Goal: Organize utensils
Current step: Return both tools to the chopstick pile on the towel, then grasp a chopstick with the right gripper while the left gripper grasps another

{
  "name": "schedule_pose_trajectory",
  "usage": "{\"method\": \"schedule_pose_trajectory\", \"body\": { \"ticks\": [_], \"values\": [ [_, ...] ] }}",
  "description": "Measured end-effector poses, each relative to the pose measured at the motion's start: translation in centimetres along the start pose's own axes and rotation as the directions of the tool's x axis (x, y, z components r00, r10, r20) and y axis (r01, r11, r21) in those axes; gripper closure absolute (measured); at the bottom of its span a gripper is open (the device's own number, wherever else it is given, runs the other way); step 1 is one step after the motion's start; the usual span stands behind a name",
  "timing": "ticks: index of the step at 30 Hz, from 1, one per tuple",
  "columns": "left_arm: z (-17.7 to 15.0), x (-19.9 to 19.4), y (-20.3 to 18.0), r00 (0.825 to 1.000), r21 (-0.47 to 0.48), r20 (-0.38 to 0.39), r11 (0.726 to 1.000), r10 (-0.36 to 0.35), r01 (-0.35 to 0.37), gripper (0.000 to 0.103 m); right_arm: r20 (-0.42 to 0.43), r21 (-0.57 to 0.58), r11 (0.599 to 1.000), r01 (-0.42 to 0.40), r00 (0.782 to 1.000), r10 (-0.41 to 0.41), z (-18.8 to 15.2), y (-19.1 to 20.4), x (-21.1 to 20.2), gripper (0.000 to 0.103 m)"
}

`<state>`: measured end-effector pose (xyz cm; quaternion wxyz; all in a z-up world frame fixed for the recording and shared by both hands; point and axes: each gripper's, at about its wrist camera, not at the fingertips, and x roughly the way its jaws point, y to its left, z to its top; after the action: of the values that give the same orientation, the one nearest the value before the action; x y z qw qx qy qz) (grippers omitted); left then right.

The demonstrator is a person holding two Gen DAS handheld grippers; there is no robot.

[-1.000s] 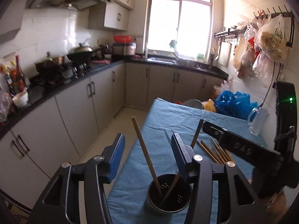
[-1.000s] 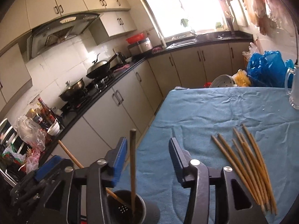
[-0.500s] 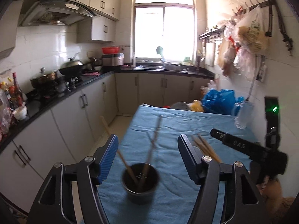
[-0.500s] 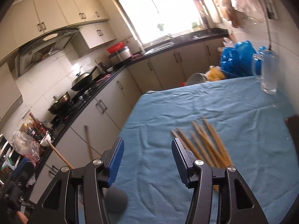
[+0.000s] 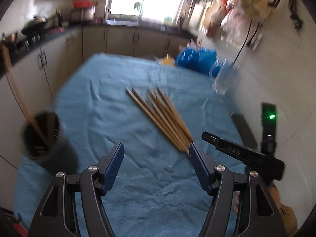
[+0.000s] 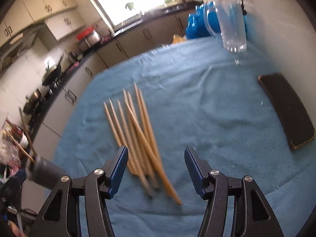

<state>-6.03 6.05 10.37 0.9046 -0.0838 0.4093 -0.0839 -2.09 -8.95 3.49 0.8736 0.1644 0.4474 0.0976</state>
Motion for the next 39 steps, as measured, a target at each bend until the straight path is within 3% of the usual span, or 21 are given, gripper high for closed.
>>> {"method": "schedule_pose_trajectory", "body": {
  "ticks": [2, 9, 15, 16, 17, 19, 20, 30, 37, 39],
  "values": [
    [-0.2, 2.5, -0.2, 0.999, -0.005, -0.046, 1.000, 0.009, -0.010, 0.046, -0.033, -0.043, 0.999, 0.003, 0.999, -0.005, -0.7, -0.2, 0.7, 0.049],
    [1.1, 10.8, -0.2, 0.982, -0.040, -0.186, 0.999, 0.020, -0.028, 0.057, -0.050, -0.197, 0.980, 0.036, 0.998, -0.047, -2.5, 0.2, 1.8, 0.050],
    [2.4, 14.6, -1.7, 0.978, 0.003, -0.200, 0.999, 0.051, -0.051, 0.061, -0.044, -0.202, 0.978, 0.053, 0.997, -0.063, -2.2, 0.2, 2.3, 0.063],
    [2.6, 14.8, -1.9, 0.979, 0.018, -0.192, 0.998, 0.062, -0.060, 0.068, -0.043, -0.200, 0.978, 0.055, 0.997, -0.065, -2.2, 0.1, 2.4, 0.065],
    [2.8, 15.1, -2.3, 0.979, 0.031, -0.192, 0.998, 0.064, -0.059, 0.084, -0.041, -0.198, 0.978, 0.063, 0.997, -0.072, -2.1, 0.1, 2.4, 0.072],
    [3.1, 15.1, -2.7, 0.980, 0.033, -0.192, 0.999, 0.043, -0.038, 0.101, -0.045, -0.179, 0.982, 0.067, 0.996, -0.076, -1.8, -0.2, 2.4, 0.085],
    [3.1, 14.9, -2.8, 0.980, 0.040, -0.189, 0.998, 0.057, -0.050, 0.103, -0.052, -0.162, 0.984, 0.069, 0.996, -0.078, -1.7, -0.5, 2.4, 0.091],
    [0.2, 12.4, -1.1, 0.975, 0.059, -0.216, 0.997, 0.052, -0.040, 0.103, -0.091, 0.025, 0.997, 0.078, 0.993, -0.076, -2.7, -4.3, -0.5, 0.095],
    [0.9, 11.6, -0.4, 0.975, -0.024, -0.213, 0.998, -0.057, 0.053, 0.103, -0.090, 0.054, 0.996, 0.069, 0.994, -0.064, -4.9, -6.1, -3.2, 0.095],
    [1.7, 12.8, -1.1, 0.973, -0.013, -0.222, 0.998, -0.056, 0.055, 0.095, -0.077, 0.071, 0.996, 0.054, 0.996, -0.049, -5.2, -6.5, -3.5, 0.095]
  ]
}}
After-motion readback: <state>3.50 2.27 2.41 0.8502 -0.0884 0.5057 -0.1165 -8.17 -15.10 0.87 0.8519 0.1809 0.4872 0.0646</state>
